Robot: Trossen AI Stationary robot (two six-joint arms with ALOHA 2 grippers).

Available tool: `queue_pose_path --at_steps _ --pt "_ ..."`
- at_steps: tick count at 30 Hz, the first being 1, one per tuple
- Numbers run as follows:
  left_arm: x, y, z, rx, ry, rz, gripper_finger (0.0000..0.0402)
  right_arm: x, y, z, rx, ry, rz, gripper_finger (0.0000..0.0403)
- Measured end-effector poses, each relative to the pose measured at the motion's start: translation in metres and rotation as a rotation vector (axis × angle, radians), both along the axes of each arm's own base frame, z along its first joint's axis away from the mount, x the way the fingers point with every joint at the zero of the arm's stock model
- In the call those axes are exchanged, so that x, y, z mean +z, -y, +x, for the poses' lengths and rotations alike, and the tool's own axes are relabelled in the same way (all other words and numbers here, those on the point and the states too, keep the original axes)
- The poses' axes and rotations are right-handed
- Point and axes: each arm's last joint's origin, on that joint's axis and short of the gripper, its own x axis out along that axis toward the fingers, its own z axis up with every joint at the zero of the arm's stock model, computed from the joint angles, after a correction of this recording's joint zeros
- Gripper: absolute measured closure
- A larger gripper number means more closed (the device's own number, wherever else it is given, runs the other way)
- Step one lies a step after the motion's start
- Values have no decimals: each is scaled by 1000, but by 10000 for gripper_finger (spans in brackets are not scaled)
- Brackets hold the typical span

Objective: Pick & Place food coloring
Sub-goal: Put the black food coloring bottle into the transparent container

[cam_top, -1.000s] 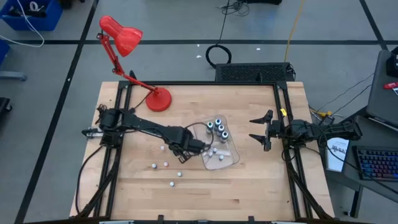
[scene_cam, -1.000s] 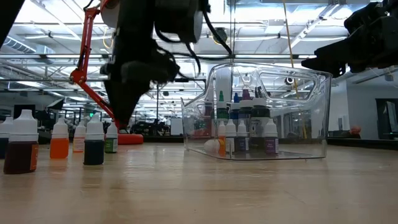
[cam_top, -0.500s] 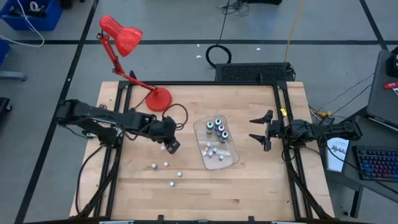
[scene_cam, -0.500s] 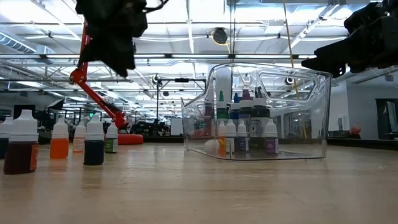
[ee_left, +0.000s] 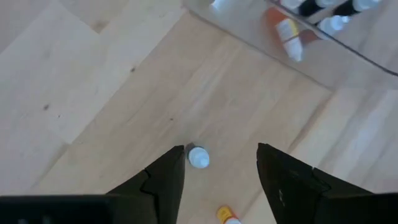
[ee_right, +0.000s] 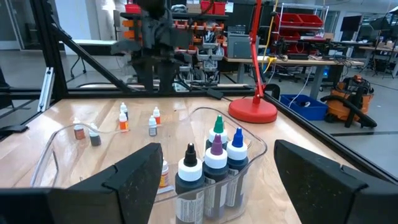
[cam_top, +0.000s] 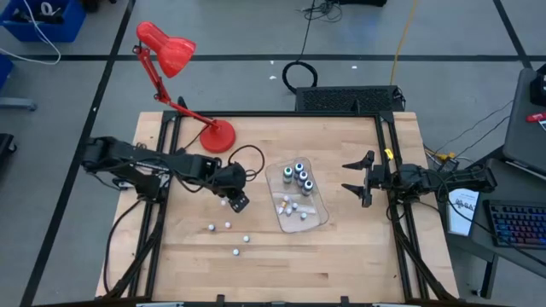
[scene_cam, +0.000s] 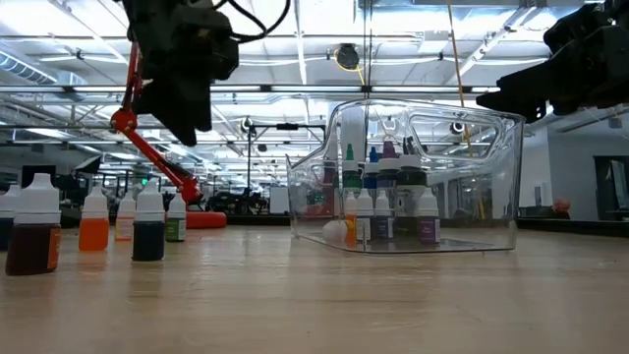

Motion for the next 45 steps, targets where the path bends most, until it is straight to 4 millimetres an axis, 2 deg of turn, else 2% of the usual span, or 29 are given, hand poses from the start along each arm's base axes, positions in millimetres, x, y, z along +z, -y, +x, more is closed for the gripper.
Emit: queue_pose_path --at_steps 7,17,27,45 --pt "-15 2 7 -27 -66 -5 188 0 0 0 1 -1 0 108" --pt "-50 5 19 -56 -208 -50 188 0 0 0 0 0 0 108" --pt "-71 5 25 -59 -282 -44 188 0 0 0 0 0 0 108" --pt "-75 5 27 -54 -288 -25 189 0 0 0 0 0 0 108"
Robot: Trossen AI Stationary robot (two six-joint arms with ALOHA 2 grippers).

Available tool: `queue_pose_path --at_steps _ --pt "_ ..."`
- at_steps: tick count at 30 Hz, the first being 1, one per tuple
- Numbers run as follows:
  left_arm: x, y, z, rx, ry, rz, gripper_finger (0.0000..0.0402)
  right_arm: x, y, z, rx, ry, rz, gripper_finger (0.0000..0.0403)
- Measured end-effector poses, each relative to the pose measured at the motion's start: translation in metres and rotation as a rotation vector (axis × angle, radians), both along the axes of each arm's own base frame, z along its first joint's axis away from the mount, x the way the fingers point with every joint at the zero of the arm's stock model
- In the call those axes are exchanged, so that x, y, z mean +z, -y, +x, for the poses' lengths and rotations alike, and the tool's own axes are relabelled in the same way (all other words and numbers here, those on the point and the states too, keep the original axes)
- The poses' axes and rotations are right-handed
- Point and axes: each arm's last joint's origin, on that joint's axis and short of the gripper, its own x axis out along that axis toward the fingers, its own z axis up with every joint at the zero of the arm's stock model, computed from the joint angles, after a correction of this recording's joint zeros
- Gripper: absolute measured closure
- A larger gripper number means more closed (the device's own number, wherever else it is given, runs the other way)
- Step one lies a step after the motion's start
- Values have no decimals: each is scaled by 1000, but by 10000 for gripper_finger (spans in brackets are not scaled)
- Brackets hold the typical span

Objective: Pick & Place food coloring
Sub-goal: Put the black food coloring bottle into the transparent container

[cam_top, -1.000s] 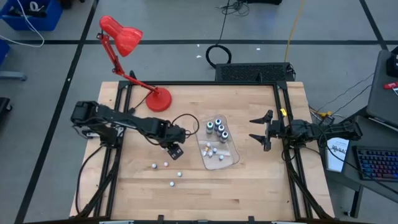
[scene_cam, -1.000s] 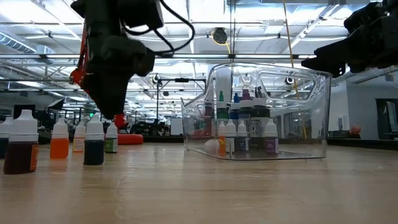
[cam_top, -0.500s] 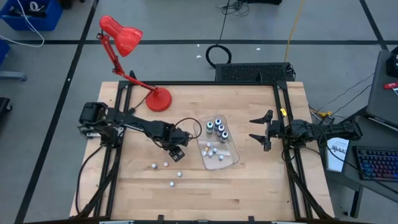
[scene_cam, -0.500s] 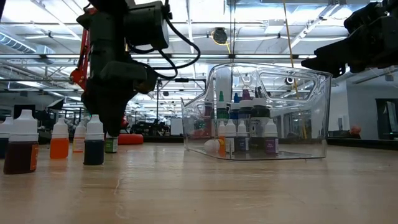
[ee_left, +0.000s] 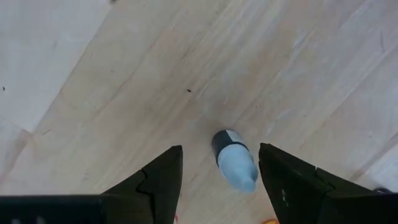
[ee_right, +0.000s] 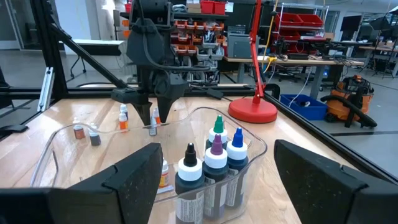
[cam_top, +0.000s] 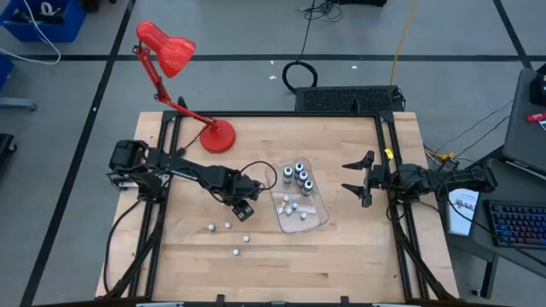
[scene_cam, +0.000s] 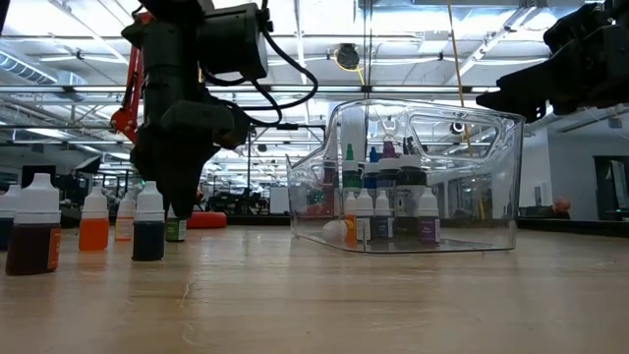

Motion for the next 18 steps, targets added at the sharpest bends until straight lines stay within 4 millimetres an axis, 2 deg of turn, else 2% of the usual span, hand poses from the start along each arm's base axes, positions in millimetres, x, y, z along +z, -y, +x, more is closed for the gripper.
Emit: queue_pose_path --at_steps 4,15,18 --pt "0 0 0 0 0 0 210 0 0 0 0 0 0 108" --pt "0 1 0 -10 0 -24 334 0 0 0 0 0 0 108" --pt "0 1 0 -34 4 -22 339 0 0 0 0 0 0 108"
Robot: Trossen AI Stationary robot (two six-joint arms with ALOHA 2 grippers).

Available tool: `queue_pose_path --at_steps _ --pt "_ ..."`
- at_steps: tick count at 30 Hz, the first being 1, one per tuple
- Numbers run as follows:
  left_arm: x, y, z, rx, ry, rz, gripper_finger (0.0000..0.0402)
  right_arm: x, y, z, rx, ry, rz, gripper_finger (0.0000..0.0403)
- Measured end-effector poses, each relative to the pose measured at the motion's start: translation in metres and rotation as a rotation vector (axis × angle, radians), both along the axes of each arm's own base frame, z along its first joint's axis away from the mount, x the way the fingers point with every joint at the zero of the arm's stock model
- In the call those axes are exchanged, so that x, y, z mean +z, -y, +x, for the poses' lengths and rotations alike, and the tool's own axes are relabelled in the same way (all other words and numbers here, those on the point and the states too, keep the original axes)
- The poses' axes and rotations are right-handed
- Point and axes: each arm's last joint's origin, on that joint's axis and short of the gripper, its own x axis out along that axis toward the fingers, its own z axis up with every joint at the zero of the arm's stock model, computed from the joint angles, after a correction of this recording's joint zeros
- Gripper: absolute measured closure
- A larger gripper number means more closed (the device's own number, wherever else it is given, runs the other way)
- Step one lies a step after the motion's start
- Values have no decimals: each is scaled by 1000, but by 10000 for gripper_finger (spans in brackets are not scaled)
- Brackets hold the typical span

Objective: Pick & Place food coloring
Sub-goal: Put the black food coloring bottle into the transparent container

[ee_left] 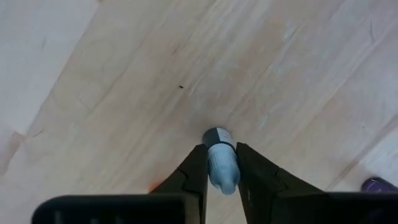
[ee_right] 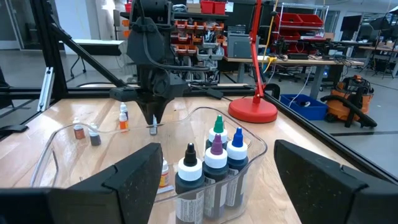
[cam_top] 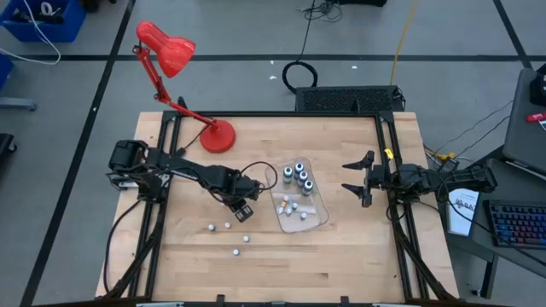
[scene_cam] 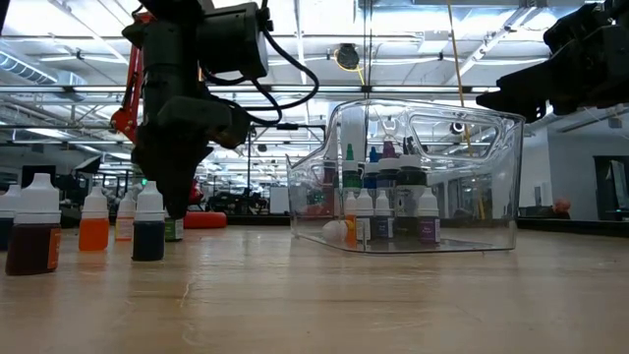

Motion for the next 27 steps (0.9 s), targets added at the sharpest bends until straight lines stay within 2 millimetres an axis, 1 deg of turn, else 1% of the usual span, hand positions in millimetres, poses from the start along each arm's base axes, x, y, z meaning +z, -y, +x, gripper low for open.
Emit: queue_pose_path --at_steps 3,5,6,9,15,17,19,21,23,25,27 --pt "2 -1 1 -15 -3 -5 339 0 0 0 0 0 0 108" --pt "11 -2 5 -29 -6 -11 339 0 0 0 0 0 0 108" --pt "20 -1 8 -46 2 -10 339 0 0 0 0 0 0 108" --pt "53 -1 23 -125 56 28 339 0 0 0 0 0 0 108" --pt "138 -2 51 -254 263 161 339 0 0 0 0 0 0 108" --pt "157 -3 59 -291 272 226 339 0 0 0 1 0 0 108" --pt "171 -4 69 -330 254 290 339 0 0 0 0 0 0 108" --pt "177 -7 82 -363 237 321 339 0 0 0 0 1 0 108" --pt "178 -11 98 -409 241 318 339 0 0 0 0 0 0 108" --pt "173 -14 113 -476 239 291 339 0 0 0 0 1 0 108" --pt "160 -19 126 -510 215 278 339 0 0 0 0 0 0 108"
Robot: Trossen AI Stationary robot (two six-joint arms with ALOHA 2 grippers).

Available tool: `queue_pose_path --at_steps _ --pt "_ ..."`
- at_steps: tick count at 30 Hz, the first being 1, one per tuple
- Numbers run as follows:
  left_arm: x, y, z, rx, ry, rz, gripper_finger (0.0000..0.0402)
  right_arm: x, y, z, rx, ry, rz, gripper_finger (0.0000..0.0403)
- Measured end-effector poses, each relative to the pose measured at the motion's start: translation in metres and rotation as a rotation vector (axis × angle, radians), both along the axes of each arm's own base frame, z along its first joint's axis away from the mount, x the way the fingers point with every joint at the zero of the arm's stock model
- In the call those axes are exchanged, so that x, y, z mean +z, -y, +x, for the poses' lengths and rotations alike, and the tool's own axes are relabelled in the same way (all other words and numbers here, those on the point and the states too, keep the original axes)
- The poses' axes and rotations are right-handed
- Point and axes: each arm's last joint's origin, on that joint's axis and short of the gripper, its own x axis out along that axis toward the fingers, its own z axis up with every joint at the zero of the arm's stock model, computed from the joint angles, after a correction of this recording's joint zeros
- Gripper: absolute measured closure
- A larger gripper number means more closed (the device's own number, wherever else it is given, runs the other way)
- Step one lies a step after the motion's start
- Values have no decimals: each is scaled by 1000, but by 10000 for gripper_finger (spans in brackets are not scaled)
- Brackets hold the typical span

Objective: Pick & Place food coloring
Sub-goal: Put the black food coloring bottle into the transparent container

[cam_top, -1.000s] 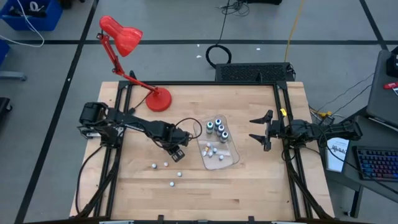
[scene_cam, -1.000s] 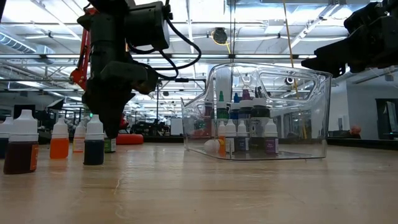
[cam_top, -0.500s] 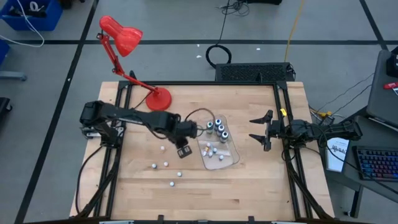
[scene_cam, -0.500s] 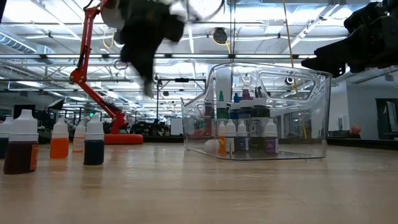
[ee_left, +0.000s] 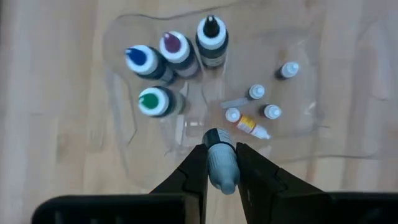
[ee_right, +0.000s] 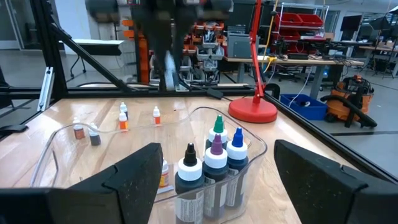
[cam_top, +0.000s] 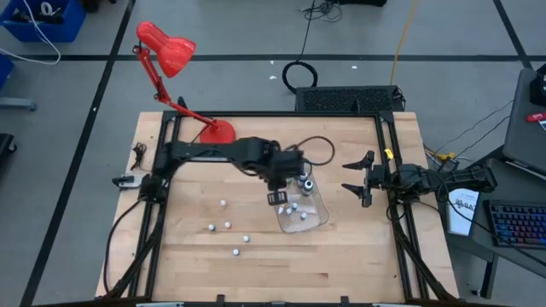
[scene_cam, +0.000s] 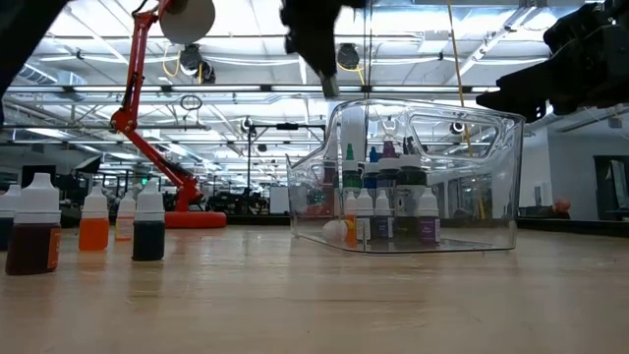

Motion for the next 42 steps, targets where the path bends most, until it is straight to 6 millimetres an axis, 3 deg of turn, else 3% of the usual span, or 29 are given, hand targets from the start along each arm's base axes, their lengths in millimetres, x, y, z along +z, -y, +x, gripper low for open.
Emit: queue_pose_path --at_steps 8,14,42 --pt "-67 -18 27 13 -165 -12 339 0 0 0 0 0 0 108" --pt "-94 -17 41 -23 -173 -47 339 0 0 0 1 0 0 108" --pt "-119 -14 48 -15 -140 -86 339 0 0 0 0 1 0 108"
